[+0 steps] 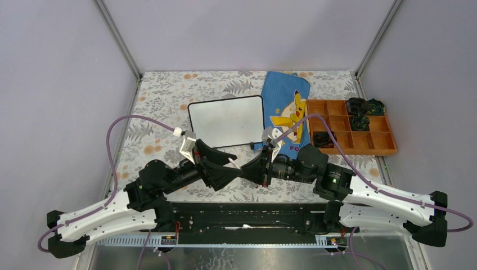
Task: Write a sentence on the whiteboard
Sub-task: Adjust the whiteboard marker.
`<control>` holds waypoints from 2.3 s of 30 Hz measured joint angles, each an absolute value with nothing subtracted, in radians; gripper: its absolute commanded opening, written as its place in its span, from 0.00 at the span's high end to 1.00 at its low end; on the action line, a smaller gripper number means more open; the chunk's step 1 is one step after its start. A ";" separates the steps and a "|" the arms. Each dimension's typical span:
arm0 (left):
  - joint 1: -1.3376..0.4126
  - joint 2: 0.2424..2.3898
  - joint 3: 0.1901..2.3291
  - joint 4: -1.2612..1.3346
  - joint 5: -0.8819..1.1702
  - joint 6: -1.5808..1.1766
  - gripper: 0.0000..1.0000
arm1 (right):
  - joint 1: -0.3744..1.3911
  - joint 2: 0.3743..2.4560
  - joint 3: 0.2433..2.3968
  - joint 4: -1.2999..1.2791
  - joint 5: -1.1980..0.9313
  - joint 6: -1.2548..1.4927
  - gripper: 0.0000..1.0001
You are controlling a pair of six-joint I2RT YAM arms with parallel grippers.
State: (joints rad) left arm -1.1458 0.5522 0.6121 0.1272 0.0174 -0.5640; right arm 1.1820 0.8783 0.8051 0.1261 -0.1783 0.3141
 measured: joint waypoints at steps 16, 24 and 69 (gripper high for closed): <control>-1.146 0.571 0.611 0.221 0.052 -0.617 0.52 | 1.182 0.871 0.805 0.152 -0.204 0.326 1.00; -1.146 0.585 0.610 0.236 0.063 -0.637 0.74 | 1.182 0.850 0.805 0.152 -0.205 0.327 1.00; -1.146 0.576 0.559 0.339 0.012 -0.722 1.00 | 1.180 0.811 0.784 0.158 -0.229 0.352 0.39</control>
